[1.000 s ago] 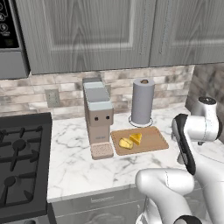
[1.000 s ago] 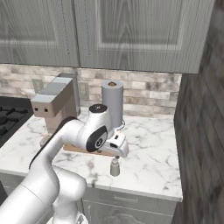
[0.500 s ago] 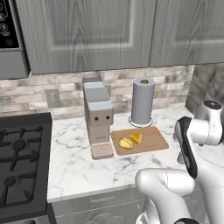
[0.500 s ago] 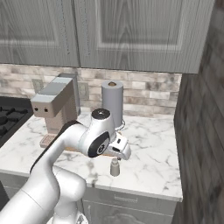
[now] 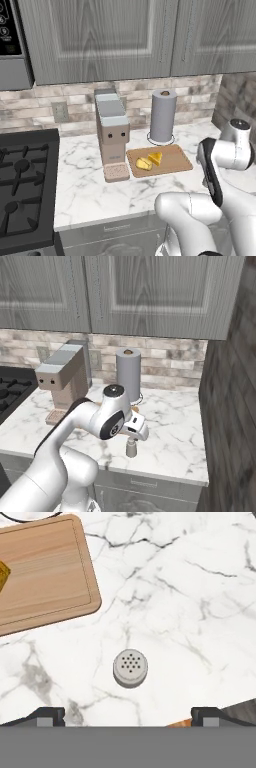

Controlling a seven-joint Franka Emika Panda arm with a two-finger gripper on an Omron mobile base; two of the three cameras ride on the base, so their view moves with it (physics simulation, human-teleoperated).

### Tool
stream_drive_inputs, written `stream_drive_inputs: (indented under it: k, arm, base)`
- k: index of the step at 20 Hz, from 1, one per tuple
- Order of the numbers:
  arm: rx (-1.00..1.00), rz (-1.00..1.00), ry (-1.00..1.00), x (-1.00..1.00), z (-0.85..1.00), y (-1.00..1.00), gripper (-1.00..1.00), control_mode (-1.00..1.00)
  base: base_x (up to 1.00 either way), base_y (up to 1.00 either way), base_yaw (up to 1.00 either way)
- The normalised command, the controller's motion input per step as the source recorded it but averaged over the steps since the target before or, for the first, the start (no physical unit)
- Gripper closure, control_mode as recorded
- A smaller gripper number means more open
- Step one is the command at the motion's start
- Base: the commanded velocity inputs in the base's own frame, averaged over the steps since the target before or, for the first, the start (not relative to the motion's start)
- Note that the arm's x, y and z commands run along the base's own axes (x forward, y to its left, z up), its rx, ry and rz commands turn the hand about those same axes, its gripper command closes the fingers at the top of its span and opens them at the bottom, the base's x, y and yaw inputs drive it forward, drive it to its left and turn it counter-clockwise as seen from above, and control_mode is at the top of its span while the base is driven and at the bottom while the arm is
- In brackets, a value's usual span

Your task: Retrieve the reheated potato from the microwave, then place the potato, cheese, and condiment on the cutting board.

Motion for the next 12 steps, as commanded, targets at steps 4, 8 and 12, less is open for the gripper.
stream_drive_inputs:
  k: [4,8,12]
  arm:
    - [0.0,0.0,0.0,0.16,-0.13,0.0,-1.0,-1.0]
    - [0.0,0.0,0.01,0.07,-0.15,-0.02,-1.0,-1.0]
    - [0.0,0.0,0.06,0.12,-0.18,-0.06,-1.0,-1.0]
  base:
    - [0.0,0.0,0.0]
    - [0.0,0.0,0.0]
    - [0.0,0.0,0.0]
